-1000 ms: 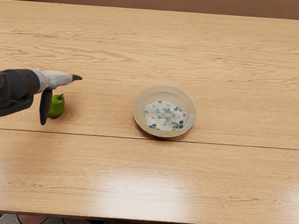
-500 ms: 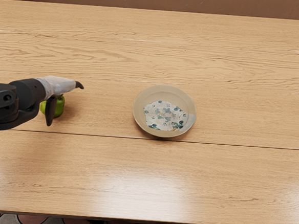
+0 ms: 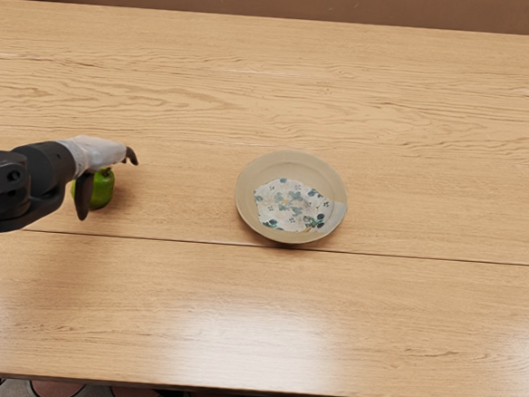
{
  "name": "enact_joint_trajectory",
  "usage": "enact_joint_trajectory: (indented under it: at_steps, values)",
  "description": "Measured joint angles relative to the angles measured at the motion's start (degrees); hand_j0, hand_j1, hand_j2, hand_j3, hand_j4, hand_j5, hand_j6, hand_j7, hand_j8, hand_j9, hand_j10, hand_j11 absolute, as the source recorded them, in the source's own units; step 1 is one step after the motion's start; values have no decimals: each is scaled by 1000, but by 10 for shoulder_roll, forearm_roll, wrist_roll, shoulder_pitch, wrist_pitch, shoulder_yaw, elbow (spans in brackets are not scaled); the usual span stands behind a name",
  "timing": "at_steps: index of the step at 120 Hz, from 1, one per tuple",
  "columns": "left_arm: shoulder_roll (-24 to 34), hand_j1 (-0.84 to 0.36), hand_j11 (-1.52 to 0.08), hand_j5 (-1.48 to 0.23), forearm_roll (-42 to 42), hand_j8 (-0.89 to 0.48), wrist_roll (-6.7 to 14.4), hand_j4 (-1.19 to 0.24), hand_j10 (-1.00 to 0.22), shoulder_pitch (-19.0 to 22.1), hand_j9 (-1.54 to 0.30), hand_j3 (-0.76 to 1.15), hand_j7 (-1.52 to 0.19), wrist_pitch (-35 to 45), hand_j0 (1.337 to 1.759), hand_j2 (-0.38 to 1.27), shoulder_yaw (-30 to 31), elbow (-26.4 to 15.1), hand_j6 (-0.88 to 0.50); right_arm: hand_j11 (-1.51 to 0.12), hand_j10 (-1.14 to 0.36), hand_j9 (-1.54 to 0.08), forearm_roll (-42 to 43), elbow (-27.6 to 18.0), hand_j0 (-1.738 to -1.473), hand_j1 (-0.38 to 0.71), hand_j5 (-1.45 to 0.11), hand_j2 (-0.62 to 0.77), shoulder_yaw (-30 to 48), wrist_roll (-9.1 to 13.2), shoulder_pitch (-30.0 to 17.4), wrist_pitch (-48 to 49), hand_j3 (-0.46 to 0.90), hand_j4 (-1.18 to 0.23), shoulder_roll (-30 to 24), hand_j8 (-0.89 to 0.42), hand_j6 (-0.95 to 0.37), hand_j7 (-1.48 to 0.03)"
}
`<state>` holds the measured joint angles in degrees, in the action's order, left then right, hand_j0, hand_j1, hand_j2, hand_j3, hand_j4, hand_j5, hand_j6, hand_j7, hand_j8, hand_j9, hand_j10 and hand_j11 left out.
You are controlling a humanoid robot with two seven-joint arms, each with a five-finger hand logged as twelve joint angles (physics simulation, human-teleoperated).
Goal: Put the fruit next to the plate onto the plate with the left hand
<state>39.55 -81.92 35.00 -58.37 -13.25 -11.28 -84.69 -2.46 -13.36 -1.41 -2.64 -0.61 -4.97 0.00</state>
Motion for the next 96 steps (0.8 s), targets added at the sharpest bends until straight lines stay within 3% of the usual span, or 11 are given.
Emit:
enact_joint_trajectory:
  at_steps: [67,96]
  values:
    - [-8,-74,-461,-462,0,-360,0,-359,-359,0,-462,0,-462,1,1658,75,21,16,-360,-31,-24,-31,0,0,-1658,-320,-31,-5,0,0,0,0,0,-24,0,-24,-24,-31]
    - [-8,-197,-646,-640,-1,-401,0,-500,-495,1,-647,0,-644,0,1656,110,22,23,-451,-31,-24,-31,0,0,-1658,-320,-31,-5,0,0,0,0,0,-24,0,-24,-24,-31]
